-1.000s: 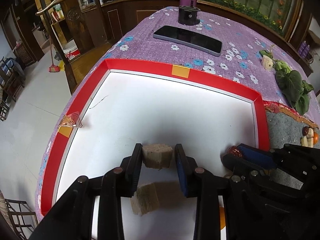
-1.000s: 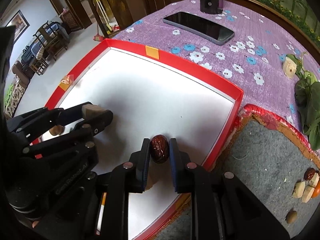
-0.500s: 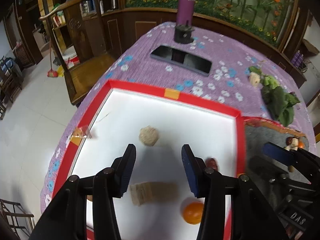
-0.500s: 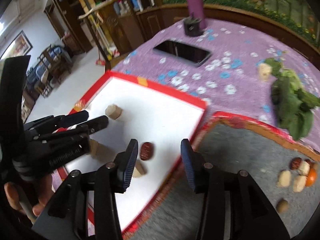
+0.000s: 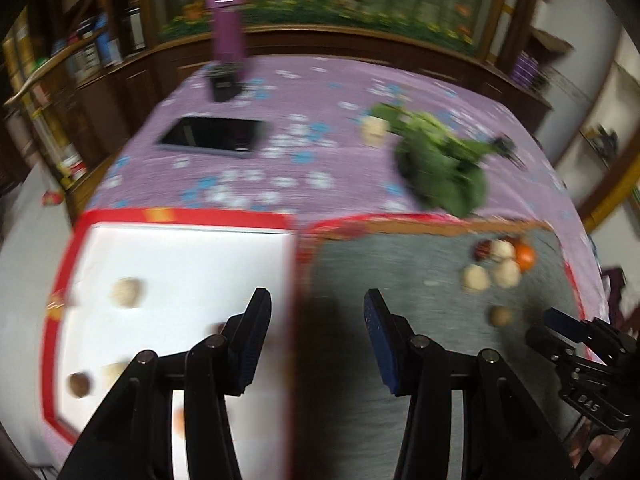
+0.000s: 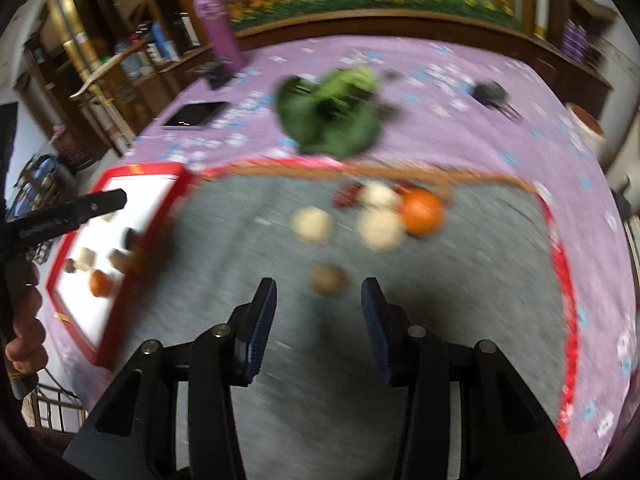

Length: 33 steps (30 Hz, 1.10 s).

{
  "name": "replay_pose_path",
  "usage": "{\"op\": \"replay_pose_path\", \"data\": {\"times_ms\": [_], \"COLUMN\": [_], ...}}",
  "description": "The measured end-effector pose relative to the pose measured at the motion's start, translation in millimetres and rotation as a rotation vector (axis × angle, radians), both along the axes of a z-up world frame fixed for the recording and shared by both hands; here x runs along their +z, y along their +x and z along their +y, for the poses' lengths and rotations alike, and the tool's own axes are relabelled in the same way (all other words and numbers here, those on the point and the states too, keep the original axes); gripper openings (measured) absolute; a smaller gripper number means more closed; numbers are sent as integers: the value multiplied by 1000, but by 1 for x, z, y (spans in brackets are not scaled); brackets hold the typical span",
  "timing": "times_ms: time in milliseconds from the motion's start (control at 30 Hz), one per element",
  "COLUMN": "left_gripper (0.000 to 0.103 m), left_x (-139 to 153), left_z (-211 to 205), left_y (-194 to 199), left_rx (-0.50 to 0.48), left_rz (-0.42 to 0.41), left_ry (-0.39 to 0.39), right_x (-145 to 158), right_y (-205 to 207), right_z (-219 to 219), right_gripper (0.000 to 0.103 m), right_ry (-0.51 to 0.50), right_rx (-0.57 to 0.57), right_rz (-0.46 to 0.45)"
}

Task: Organize fruits
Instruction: 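Move the left tool to a beige block while the right tool approaches a brown fruit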

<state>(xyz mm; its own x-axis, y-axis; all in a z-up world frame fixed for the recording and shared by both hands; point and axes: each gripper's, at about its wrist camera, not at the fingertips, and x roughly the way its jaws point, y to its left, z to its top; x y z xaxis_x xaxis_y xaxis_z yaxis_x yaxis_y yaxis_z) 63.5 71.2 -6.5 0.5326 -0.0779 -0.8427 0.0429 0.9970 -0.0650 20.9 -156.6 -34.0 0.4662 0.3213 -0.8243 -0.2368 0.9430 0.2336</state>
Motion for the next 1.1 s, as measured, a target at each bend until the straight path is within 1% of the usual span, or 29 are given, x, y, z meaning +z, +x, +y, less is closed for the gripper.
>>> {"op": "replay_pose_path", "data": {"times_ms": [100,233,400,533,567,633,733,867,967,1100], "left_gripper": [48,48,47,46,46,46,46,46,46,46], "left_x": [-8,-17,-27,-33,-36,-40,-43,-45,-45,-45], "left_z": [-36,-73,-100,-109,-111,-113,-111,-108,-101,-100], "left_y": [8,22,36,44,45,48,51,53,56,56], "left_rx": [-72,-140,-236,-285,-291,-297,-293,-287,-266,-267], "left_rz": [21,45,73,90,97,105,115,120,124,121], "left_ry": [-22,-25,-38,-22,-12,-4,-10,-21,-44,-36], "right_x": [-8,-15,-19,-26,-28,-32,-36,-37,-37,-37], "right_y": [-1,3,10,19,20,23,27,30,30,29], "right_z": [-18,-21,-7,7,8,12,16,15,14,14], "right_gripper": [46,46,46,45,44,35,28,25,24,24], "right_ry": [-7,-20,19,26,27,32,33,48,52,57], "right_rx": [-25,-4,65,118,125,141,155,156,160,159], "right_rz": [15,23,17,27,31,44,48,49,46,41]}}
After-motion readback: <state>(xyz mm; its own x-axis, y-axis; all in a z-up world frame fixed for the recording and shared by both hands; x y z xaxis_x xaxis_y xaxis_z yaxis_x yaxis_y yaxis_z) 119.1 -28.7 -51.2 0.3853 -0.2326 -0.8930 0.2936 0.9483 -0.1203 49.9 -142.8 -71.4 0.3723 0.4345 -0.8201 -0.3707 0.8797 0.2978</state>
